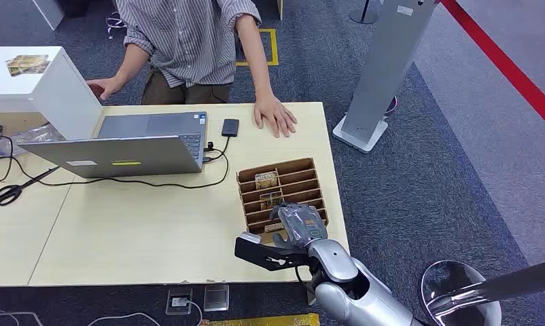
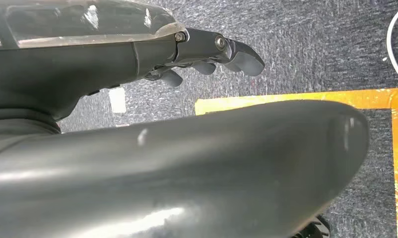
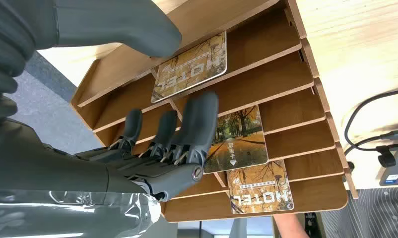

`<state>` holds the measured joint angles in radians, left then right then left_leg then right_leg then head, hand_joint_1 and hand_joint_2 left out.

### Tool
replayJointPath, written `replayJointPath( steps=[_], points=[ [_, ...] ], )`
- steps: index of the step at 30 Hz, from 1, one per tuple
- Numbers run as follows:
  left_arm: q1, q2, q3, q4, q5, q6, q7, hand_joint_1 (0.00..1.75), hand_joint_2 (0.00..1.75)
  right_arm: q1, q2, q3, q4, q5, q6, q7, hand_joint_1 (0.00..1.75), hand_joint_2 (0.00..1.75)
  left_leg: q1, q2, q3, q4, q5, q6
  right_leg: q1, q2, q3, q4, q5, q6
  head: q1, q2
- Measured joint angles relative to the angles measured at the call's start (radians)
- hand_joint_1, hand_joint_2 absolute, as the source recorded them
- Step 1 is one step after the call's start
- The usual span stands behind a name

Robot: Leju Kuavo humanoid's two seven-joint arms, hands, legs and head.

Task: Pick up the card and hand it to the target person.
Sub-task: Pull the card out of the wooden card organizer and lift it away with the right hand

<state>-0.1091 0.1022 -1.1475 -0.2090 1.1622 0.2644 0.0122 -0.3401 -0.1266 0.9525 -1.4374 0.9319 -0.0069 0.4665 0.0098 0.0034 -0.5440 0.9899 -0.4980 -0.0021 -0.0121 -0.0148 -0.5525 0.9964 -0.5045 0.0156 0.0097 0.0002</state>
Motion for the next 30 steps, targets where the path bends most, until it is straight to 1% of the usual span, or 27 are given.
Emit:
replayJointPath(
  steps=[1,2,4,8,10,17,21,30],
  points=[
    [0.000,0.000,0.000,0.000,0.000,0.000,0.000,0.00,0.00,0.000,0.000,0.000,0.000,-0.001,-0.001,0.000,1.09,1.75,0.000,0.000,0.000,0.000,0.000,0.000,0.000,0.000,0.000,0.000,0.000,0.000,0.000,0.000],
    [0.000,0.000,0.000,0.000,0.000,0.000,0.000,0.00,0.00,0.000,0.000,0.000,0.000,-0.001,-0.001,0.000,1.16,1.75,0.000,0.000,0.000,0.000,0.000,0.000,0.000,0.000,0.000,0.000,0.000,0.000,0.000,0.000],
    [0.000,0.000,0.000,0.000,0.000,0.001,0.000,0.00,0.00,0.000,0.000,0.000,0.000,-0.002,-0.002,0.000,1.37,1.75,0.000,0.000,0.000,0.000,0.000,0.000,0.000,0.000,0.000,0.000,0.000,0.000,0.000,0.000],
    [0.000,0.000,0.000,0.000,0.000,0.001,0.000,0.00,0.00,-0.001,0.000,0.000,0.001,-0.002,-0.002,0.000,1.57,1.75,0.000,0.000,0.000,0.000,0.000,0.000,0.000,0.000,0.000,0.000,0.000,0.000,0.000,0.000],
    [0.000,0.000,0.000,0.000,0.000,0.001,0.000,0.00,0.00,-0.002,0.000,0.000,0.001,-0.002,-0.003,0.000,1.61,1.75,0.000,0.000,0.000,0.000,0.000,0.000,0.000,0.000,0.000,0.000,0.000,0.000,0.000,0.000],
    [0.000,0.000,0.000,0.000,0.000,0.000,0.004,0.00,0.00,-0.003,0.000,0.000,0.002,-0.006,-0.003,0.000,1.61,1.75,0.000,0.000,0.000,0.000,0.000,0.000,0.000,0.000,0.000,0.000,0.000,0.000,0.000,0.000],
    [0.000,0.000,0.000,0.000,-0.001,0.000,0.005,0.00,1.75,-0.004,0.000,0.000,0.002,-0.010,-0.003,0.000,1.57,1.75,0.000,0.000,0.000,0.000,0.000,0.000,0.000,0.000,0.000,0.000,0.000,0.000,0.000,0.000],
    [0.000,0.000,0.000,0.000,-0.005,0.026,-0.005,0.00,1.75,-0.004,0.000,0.000,0.002,-0.010,-0.016,0.002,1.57,1.75,0.000,0.000,0.000,0.000,0.000,0.000,0.000,0.000,0.000,0.000,0.000,0.000,0.000,0.000]
  ],
)
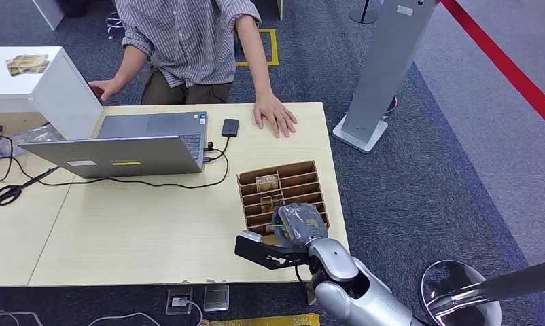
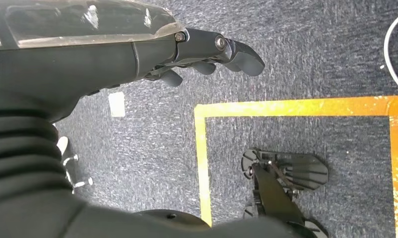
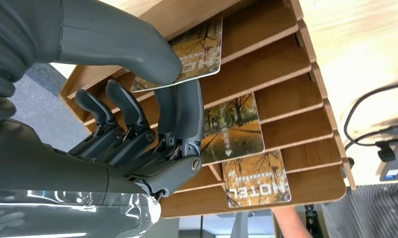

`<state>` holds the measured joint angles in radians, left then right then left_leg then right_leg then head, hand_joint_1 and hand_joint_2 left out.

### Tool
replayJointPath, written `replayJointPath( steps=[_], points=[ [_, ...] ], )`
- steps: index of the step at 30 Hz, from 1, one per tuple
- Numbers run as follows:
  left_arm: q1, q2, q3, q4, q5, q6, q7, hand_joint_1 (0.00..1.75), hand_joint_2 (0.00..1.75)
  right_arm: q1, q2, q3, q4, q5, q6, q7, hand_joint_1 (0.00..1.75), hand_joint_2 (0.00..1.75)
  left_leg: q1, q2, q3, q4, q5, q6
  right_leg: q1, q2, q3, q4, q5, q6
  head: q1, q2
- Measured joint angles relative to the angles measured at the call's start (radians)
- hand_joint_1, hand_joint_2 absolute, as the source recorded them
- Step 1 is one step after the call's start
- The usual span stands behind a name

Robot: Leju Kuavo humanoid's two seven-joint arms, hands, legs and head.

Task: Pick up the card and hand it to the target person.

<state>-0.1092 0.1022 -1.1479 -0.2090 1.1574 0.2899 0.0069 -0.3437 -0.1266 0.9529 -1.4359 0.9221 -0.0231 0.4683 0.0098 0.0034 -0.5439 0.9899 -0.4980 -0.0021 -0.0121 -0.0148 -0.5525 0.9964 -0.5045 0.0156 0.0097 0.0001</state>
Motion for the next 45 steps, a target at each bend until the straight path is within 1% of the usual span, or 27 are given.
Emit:
replayJointPath(
  steps=[5,9,13,16,23,27,29,32,35,38,41,45],
  points=[
    [0.000,0.000,0.000,0.000,0.002,0.005,0.000,0.00,1.75,-0.001,-0.002,-0.004,-0.005,-0.008,-0.024,-0.006,1.57,1.75,0.000,0.000,0.000,0.000,0.000,0.000,0.000,0.000,0.000,0.000,0.000,0.000,0.000,0.000],
    [0.000,0.000,0.000,0.000,0.002,0.004,-0.002,0.00,1.75,-0.016,-0.014,-0.021,-0.044,-0.110,-0.005,-0.042,1.57,1.75,0.000,0.000,0.000,0.000,0.000,0.000,0.000,0.000,0.000,0.000,0.000,0.000,0.000,0.000],
    [0.001,0.000,0.000,0.000,0.004,0.001,-0.008,0.00,1.75,-0.038,-0.041,-0.057,-0.117,-0.179,0.018,-0.052,1.57,1.75,0.000,0.000,0.000,0.000,0.000,0.000,0.000,0.000,0.000,0.000,0.000,0.000,0.000,0.000],
    [0.001,0.000,0.000,0.000,0.006,0.000,-0.011,0.00,1.75,-0.053,-0.063,-0.083,-0.182,-0.195,0.037,-0.047,1.57,1.75,0.000,0.000,0.000,0.000,0.000,0.000,0.000,0.000,0.000,0.000,0.000,0.000,0.000,0.000],
    [0.002,0.000,0.000,0.000,0.007,-0.008,-0.013,0.00,1.75,-0.096,-0.111,-0.119,-0.322,-0.227,0.120,-0.020,1.57,1.75,0.000,0.000,0.000,0.000,0.000,0.000,0.000,0.000,0.000,0.000,0.000,0.000,0.000,0.000],
    [0.001,0.000,0.000,0.000,0.005,-0.010,-0.015,0.00,1.75,-0.120,-0.119,-0.129,-0.363,-0.224,0.114,-0.041,1.57,1.75,0.000,0.000,0.000,0.000,0.000,0.000,0.000,0.000,0.000,0.000,0.000,0.000,-0.001,0.000],
    [0.001,0.000,0.000,0.000,0.002,-0.013,-0.018,0.00,1.75,-0.129,-0.117,-0.132,-0.364,-0.203,0.066,-0.066,1.57,1.75,0.000,0.000,0.000,0.000,0.000,0.000,0.000,0.000,0.000,0.000,0.000,0.000,-0.001,0.000],
    [0.000,0.000,0.000,0.000,-0.001,-0.017,-0.023,0.00,1.75,-0.145,-0.108,-0.134,-0.342,-0.140,-0.053,-0.104,1.57,1.75,0.000,0.000,0.000,0.000,0.000,0.000,0.000,0.000,0.000,0.000,0.000,0.000,0.000,0.000],
    [-0.001,-0.004,0.000,0.000,-0.008,-0.021,-0.028,0.00,1.75,-0.160,-0.092,-0.140,-0.286,-0.051,-0.216,-0.157,1.57,1.75,0.000,0.000,0.000,0.000,0.000,0.000,0.000,0.000,0.001,0.000,0.000,0.000,0.000,0.000],
    [-0.002,-0.007,-0.001,0.000,-0.012,-0.025,-0.030,0.00,1.75,-0.170,-0.073,-0.156,-0.215,-0.003,-0.365,-0.201,1.57,1.75,0.000,0.000,0.000,0.000,0.000,0.000,0.000,0.000,0.001,0.000,0.000,0.000,0.000,0.000],
    [-0.004,-0.010,-0.001,0.000,-0.013,-0.025,-0.030,0.00,1.75,-0.179,-0.058,-0.168,-0.144,0.004,-0.438,-0.222,1.57,1.75,0.000,0.000,0.000,0.000,0.000,0.000,0.000,0.000,0.000,0.000,0.000,0.000,0.000,0.000],
    [-0.005,-0.012,-0.001,0.000,-0.013,-0.025,-0.028,0.00,1.75,-0.186,-0.039,-0.181,-0.070,0.001,-0.468,-0.231,1.57,1.75,0.000,0.000,0.000,0.000,0.000,0.000,0.000,0.000,0.000,0.000,0.000,0.000,0.000,0.000]
  ],
)
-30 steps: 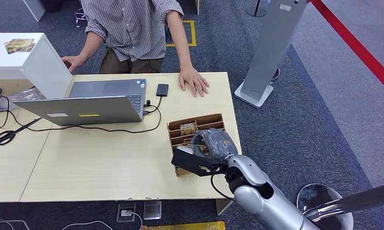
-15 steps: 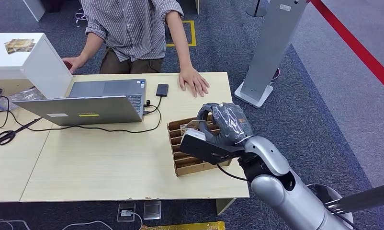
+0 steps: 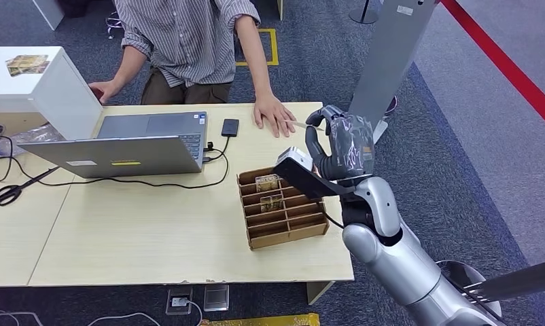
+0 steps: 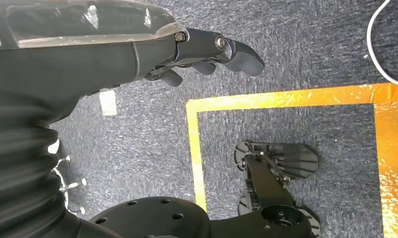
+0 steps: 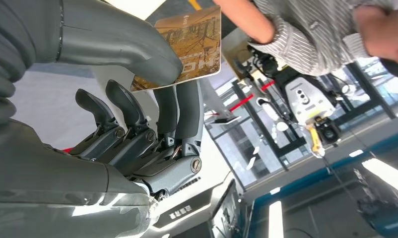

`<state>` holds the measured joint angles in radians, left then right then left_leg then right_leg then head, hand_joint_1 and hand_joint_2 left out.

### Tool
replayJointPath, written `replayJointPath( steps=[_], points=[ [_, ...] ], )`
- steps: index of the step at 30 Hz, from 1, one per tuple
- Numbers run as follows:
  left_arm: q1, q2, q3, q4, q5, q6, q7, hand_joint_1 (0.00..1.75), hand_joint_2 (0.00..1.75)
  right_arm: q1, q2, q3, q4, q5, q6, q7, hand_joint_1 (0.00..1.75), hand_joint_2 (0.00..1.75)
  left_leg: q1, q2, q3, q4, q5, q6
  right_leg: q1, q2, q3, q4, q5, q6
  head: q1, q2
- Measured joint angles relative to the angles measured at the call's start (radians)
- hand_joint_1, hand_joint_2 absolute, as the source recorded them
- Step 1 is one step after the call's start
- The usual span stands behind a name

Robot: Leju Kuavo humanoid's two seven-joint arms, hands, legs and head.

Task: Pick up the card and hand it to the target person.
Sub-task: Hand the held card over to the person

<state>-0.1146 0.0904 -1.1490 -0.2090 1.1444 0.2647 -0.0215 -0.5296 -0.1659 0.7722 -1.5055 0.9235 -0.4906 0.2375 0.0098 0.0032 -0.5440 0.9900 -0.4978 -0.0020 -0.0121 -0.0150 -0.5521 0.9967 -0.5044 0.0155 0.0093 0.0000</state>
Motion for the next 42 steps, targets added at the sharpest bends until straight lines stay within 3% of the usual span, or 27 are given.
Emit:
replayJointPath(
  steps=[18,40,42],
  points=[
    [0.001,0.000,0.000,0.000,0.005,0.000,0.000,0.00,1.75,-0.030,0.048,0.000,0.145,-0.034,-0.001,0.002,1.57,1.75,0.000,0.000,0.000,0.000,0.000,0.000,0.000,0.000,0.000,0.000,0.000,0.000,0.000,0.000],
    [0.002,0.000,0.000,0.000,0.015,0.000,-0.001,0.00,1.75,-0.052,0.065,0.016,0.232,-0.044,-0.017,0.004,1.57,1.75,0.000,0.000,0.000,0.000,0.000,0.000,0.000,0.000,0.000,0.000,0.000,0.000,0.000,0.000],
    [0.002,0.000,0.000,0.000,0.017,-0.004,-0.003,0.00,1.75,-0.053,0.066,0.020,0.237,-0.043,-0.020,0.004,0.79,1.75,0.000,0.000,0.000,0.000,0.000,0.000,0.000,0.000,0.000,0.000,0.000,0.000,0.000,0.000]
  ],
)
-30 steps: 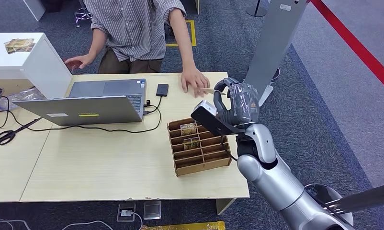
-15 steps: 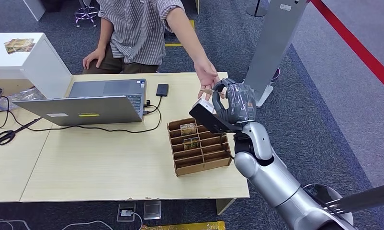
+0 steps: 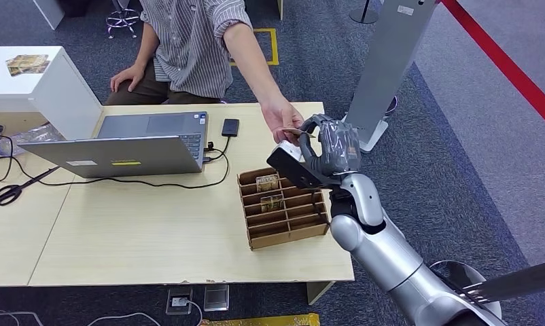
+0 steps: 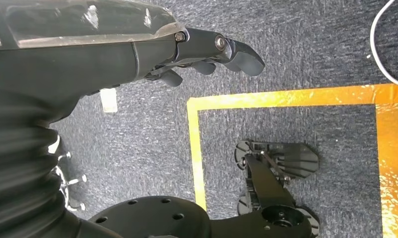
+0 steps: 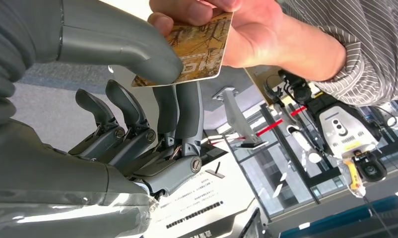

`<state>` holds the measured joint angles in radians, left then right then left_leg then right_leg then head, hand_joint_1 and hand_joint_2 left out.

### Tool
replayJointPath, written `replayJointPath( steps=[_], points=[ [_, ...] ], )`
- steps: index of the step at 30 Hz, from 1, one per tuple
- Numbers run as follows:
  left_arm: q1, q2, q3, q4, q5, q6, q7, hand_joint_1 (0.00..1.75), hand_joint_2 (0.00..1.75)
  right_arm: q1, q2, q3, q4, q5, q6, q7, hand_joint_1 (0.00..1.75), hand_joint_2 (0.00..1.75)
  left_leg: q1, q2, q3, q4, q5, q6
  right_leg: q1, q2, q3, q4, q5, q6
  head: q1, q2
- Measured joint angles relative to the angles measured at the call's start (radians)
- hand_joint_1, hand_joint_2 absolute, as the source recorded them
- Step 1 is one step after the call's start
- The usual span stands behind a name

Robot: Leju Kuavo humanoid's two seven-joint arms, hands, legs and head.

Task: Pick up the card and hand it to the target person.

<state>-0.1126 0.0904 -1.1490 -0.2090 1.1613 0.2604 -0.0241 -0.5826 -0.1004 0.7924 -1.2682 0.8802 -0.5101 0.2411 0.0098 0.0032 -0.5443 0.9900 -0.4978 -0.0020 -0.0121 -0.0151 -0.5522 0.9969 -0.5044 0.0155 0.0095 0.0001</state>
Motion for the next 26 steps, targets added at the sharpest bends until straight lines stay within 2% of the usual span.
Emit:
replayJointPath(
  steps=[2,6,11,14,18,22,24,26],
  points=[
    [0.000,0.000,0.000,0.000,0.001,-0.004,-0.005,0.00,1.75,-0.001,0.000,0.004,0.004,0.000,-0.004,0.000,0.00,1.75,0.000,0.000,0.000,0.000,0.000,0.000,0.000,0.000,0.000,0.000,0.000,0.000,0.000,0.000],
    [0.000,0.000,-0.001,0.000,-0.002,-0.005,-0.024,0.00,0.00,-0.008,0.000,0.010,0.013,0.000,-0.007,0.004,0.00,1.75,0.000,0.000,0.000,0.000,0.000,0.000,0.000,0.000,0.000,0.000,0.000,0.000,0.001,0.000],
    [0.001,0.000,-0.002,0.000,-0.004,0.006,-0.043,0.00,0.00,-0.011,0.000,0.016,0.022,-0.004,-0.012,0.008,0.00,1.75,0.000,0.000,0.000,0.000,0.000,0.000,0.000,0.000,0.000,0.000,0.000,0.000,0.000,0.000],
    [0.001,0.000,-0.002,0.000,0.005,0.020,-0.034,0.00,0.00,-0.007,-0.001,0.019,0.019,-0.091,-0.015,-0.020,0.00,1.75,0.000,0.000,0.001,0.000,0.000,0.000,0.000,0.000,0.000,0.000,0.000,0.000,-0.001,0.000],
    [0.003,0.000,-0.001,0.000,0.022,0.046,-0.006,0.00,0.00,0.035,-0.006,0.015,-0.022,-0.423,0.002,-0.119,0.00,1.75,0.000,0.000,0.001,0.000,0.000,0.000,0.000,0.000,-0.001,0.000,0.000,0.000,0.000,0.000],
    [0.006,0.001,0.001,0.000,0.032,0.062,0.013,0.00,0.00,0.128,-0.038,-0.001,-0.112,-0.827,0.095,-0.211,0.00,1.75,0.000,0.000,0.000,0.000,0.000,0.000,0.000,0.000,-0.001,-0.001,0.000,0.000,0.000,0.000],
    [0.007,0.001,0.001,0.000,0.035,0.066,0.015,0.00,0.00,0.181,-0.059,-0.012,-0.161,-0.951,0.136,-0.237,0.00,1.75,0.000,0.000,0.000,0.000,0.000,0.000,0.000,0.000,-0.001,-0.001,0.000,0.000,0.001,0.000],
    [0.008,0.001,0.001,0.000,0.036,0.067,0.015,0.00,0.00,0.216,-0.072,-0.022,-0.192,-1.001,0.155,-0.247,0.00,1.75,0.000,0.000,0.000,0.000,0.000,0.000,0.000,0.000,-0.001,-0.001,0.000,0.000,0.001,0.000]
  ],
)
